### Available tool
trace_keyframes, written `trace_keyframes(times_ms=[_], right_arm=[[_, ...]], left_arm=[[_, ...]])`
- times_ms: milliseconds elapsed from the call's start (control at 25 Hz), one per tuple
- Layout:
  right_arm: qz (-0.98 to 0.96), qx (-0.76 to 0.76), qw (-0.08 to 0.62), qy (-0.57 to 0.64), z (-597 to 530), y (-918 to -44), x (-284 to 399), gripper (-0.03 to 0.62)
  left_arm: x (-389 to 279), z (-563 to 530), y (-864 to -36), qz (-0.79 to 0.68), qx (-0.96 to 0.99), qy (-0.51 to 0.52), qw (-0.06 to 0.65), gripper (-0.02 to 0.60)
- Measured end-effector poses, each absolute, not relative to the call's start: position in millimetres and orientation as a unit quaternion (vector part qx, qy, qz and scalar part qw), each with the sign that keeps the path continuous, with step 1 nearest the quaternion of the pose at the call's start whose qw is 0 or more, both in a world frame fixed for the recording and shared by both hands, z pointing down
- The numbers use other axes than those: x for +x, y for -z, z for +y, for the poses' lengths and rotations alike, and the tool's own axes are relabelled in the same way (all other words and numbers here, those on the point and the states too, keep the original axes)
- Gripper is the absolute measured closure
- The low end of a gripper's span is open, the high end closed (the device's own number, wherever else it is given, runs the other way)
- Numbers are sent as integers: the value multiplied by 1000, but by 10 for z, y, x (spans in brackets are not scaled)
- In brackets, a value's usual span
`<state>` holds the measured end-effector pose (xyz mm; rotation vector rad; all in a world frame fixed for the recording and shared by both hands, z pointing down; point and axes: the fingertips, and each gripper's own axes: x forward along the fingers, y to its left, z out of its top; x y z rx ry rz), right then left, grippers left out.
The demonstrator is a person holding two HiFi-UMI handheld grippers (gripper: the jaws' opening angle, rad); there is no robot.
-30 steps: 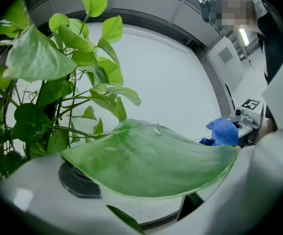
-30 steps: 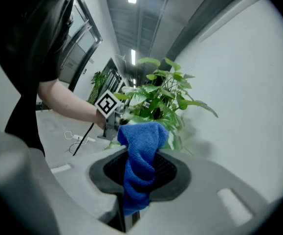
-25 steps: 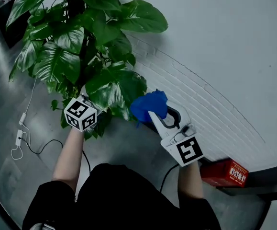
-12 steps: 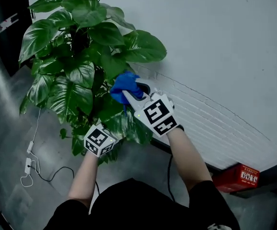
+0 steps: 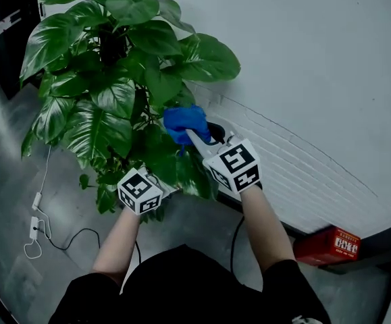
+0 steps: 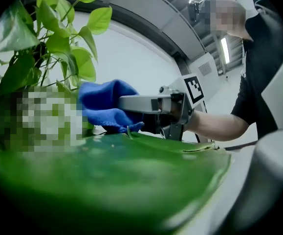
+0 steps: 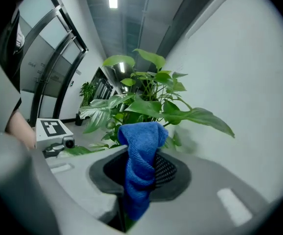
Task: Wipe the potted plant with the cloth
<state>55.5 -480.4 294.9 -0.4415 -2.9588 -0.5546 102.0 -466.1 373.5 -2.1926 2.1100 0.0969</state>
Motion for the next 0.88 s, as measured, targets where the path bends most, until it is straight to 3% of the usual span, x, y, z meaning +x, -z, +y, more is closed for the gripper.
trace_keyframes(times_ms=[280, 880], right_arm=[[-978, -142, 55, 144, -5038, -3072, 855, 505], [-987, -139, 36, 78, -5230, -3411, 1452, 505]], left_arm=[[1035, -4741, -3688, 685, -721, -100, 46, 113], [1026, -4694, -3544, 707, -701, -76, 64, 112]])
